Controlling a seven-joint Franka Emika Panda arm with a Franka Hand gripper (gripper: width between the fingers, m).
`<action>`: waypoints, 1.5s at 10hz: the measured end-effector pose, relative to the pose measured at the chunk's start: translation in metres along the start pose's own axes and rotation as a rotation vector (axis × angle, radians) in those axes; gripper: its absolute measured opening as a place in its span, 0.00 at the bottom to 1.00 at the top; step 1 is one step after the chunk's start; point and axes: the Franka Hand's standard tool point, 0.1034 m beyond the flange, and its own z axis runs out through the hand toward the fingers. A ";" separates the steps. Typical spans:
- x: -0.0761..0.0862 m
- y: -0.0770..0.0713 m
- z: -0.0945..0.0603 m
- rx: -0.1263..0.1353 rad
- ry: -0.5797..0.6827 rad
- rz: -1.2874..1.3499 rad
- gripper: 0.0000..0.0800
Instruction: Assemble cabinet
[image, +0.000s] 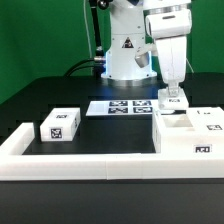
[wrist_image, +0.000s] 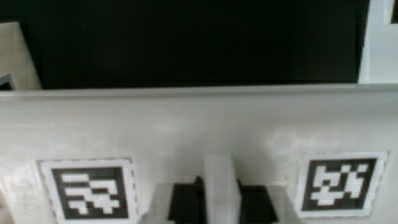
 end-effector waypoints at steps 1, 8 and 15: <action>0.000 0.000 0.000 0.001 0.000 0.001 0.08; -0.003 0.007 -0.002 -0.007 -0.010 -0.042 0.08; -0.004 0.018 0.000 0.005 -0.005 -0.028 0.08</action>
Offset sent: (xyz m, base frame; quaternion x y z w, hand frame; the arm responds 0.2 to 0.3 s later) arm 0.0074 -0.0106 0.0074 -0.0164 -0.0485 -0.0889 0.9947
